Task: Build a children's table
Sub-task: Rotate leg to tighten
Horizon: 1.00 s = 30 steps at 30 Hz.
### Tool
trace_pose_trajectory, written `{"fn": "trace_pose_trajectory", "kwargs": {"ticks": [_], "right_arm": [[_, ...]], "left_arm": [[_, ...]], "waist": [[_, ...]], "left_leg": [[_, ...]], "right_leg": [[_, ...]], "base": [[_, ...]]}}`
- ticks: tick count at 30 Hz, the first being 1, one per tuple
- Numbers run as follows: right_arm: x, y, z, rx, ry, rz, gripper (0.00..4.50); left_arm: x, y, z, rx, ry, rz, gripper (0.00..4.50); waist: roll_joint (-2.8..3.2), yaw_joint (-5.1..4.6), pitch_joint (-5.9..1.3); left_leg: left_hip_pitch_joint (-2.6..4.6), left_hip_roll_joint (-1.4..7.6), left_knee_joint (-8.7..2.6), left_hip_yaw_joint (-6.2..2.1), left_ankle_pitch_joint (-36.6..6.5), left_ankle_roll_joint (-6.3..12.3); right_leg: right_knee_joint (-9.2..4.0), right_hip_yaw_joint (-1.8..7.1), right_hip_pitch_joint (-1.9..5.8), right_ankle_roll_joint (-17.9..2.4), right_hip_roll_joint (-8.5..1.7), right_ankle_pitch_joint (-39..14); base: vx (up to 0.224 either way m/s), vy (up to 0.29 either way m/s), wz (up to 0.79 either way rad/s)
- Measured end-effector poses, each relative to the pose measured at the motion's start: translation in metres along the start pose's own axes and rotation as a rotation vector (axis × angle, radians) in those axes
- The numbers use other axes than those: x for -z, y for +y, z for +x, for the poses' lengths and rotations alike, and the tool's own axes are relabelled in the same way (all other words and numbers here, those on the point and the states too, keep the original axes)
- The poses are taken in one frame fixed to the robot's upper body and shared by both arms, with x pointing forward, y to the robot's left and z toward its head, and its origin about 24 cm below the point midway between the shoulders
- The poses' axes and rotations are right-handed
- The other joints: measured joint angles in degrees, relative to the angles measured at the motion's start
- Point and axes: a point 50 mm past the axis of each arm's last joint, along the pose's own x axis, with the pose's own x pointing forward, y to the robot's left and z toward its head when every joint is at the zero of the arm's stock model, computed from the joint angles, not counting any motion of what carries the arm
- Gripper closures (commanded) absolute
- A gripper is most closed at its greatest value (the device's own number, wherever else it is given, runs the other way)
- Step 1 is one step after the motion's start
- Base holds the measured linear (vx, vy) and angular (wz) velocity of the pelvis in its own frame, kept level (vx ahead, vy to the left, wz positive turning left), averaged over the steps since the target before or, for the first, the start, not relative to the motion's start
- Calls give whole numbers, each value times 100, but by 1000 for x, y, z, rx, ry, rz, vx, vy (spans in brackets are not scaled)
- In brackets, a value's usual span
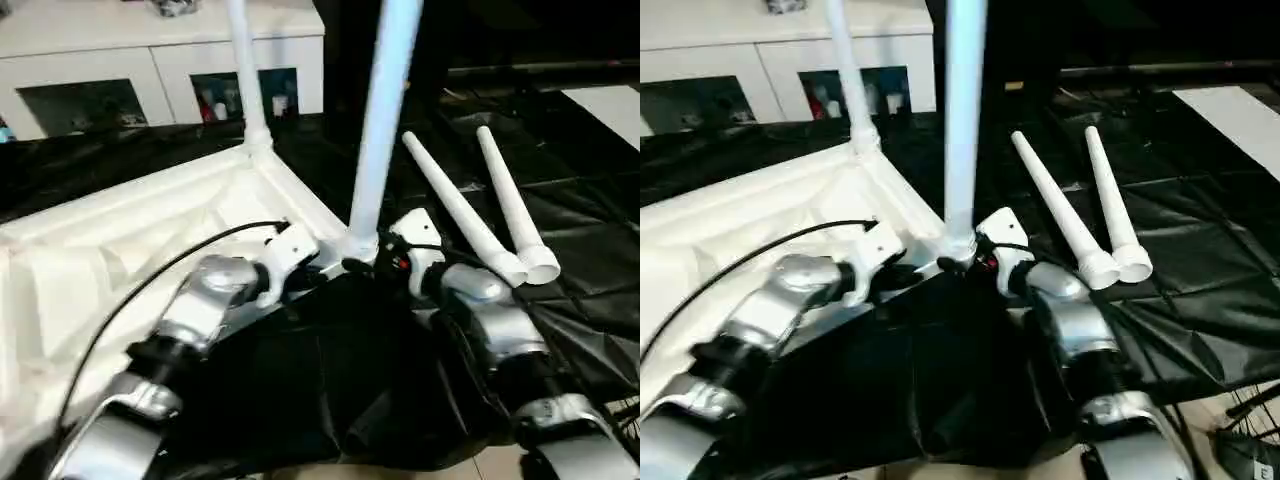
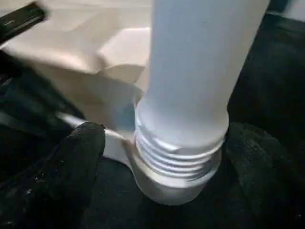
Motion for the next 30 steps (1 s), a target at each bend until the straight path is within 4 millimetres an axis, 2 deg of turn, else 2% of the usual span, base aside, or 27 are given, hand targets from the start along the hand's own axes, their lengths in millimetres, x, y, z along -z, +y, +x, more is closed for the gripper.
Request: {"fn": "trace_pose_trajectory", "kwargs": {"ticks": [3,11,12,15,18,30], "right_arm": [[2,1,-10,-81,2,-18,20],[0,8,-14,-211,0,-45,20],[0,8,-14,-214,0,-45,49],[0,9,-14,-232,-2,-44,60],[0,9,-14,-245,-2,-43,95],[1,11,-15,-270,-4,-44,179]], "left_arm": [[6,-4,-11,83,-5,29,450],[11,-14,-19,185,-2,42,450],[11,-14,-19,185,-1,42,450],[11,-14,-19,186,0,42,450],[11,-14,-20,188,0,43,450],[11,-14,-20,188,2,42,450]], "waist": [[-3,30,2],[-12,67,8],[-14,61,10],[-16,54,11],[-16,55,11],[-17,57,11]], "left_leg": [[-6,-3,9,6,-8,10],[-4,2,27,10,-1,1],[-4,2,30,10,-2,1],[-4,2,37,10,-2,0],[-5,2,37,9,-2,1],[-7,4,57,8,-1,2]], "right_leg": [[-3,3,-2,-1,-5,-1],[16,3,-1,-1,-7,0],[18,4,-1,-2,-8,0],[21,5,0,-2,-8,0],[23,4,0,-2,-8,0],[39,3,0,-2,-8,0]], "base": [[0,0,0],[0,0,0],[0,0,0],[0,0,0],[0,0,0],[0,0,0]]}}
